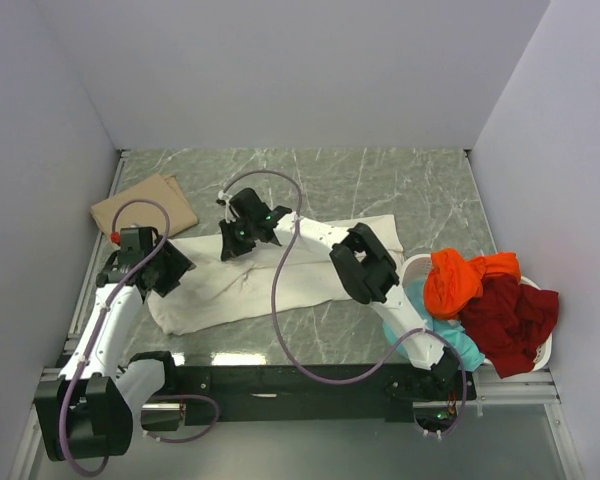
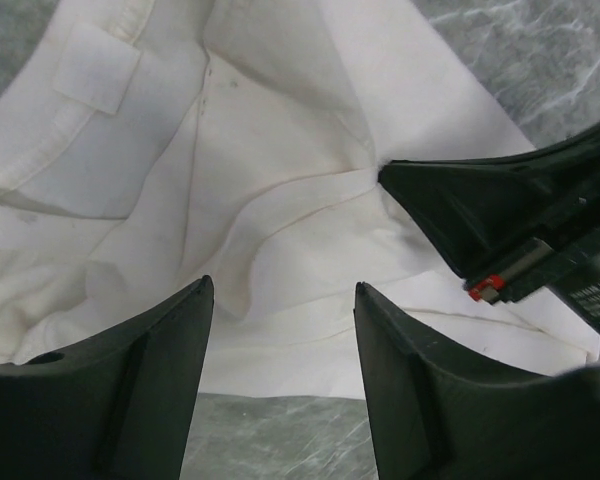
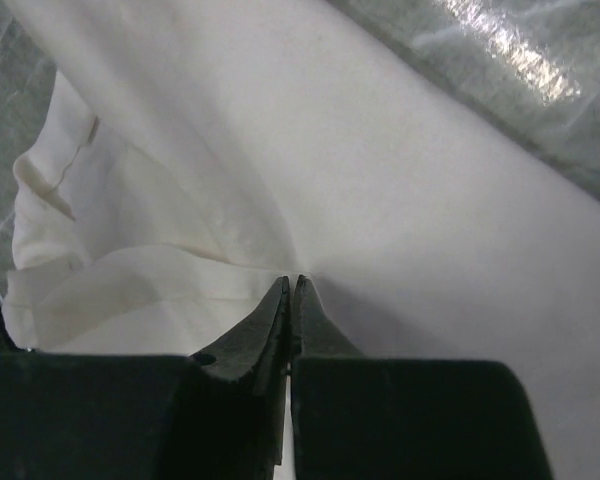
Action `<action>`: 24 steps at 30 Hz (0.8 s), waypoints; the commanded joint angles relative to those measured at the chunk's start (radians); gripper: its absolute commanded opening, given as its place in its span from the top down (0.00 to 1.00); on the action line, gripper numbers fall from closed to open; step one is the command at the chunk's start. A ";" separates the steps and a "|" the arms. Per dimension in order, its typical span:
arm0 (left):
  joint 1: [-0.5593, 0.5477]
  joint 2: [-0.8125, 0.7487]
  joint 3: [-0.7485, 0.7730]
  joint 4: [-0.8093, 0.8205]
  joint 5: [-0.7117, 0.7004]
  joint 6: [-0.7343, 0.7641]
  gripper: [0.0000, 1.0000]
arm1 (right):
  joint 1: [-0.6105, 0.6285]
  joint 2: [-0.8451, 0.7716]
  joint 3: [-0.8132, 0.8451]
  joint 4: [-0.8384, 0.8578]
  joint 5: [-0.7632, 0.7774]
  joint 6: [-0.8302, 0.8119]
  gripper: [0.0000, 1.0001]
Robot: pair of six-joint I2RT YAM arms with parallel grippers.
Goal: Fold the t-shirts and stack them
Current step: Fold the tshirt
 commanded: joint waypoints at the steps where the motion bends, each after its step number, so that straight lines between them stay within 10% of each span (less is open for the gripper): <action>1: -0.026 0.011 -0.032 0.008 -0.055 -0.049 0.37 | 0.010 -0.137 -0.065 0.050 0.013 -0.010 1.00; 21: -0.081 0.090 -0.126 0.096 -0.009 -0.087 0.55 | 0.010 -0.224 -0.168 0.070 0.010 -0.013 1.00; 24: -0.105 0.090 -0.121 0.088 -0.017 -0.092 0.69 | 0.011 -0.224 -0.166 0.070 0.009 -0.010 1.00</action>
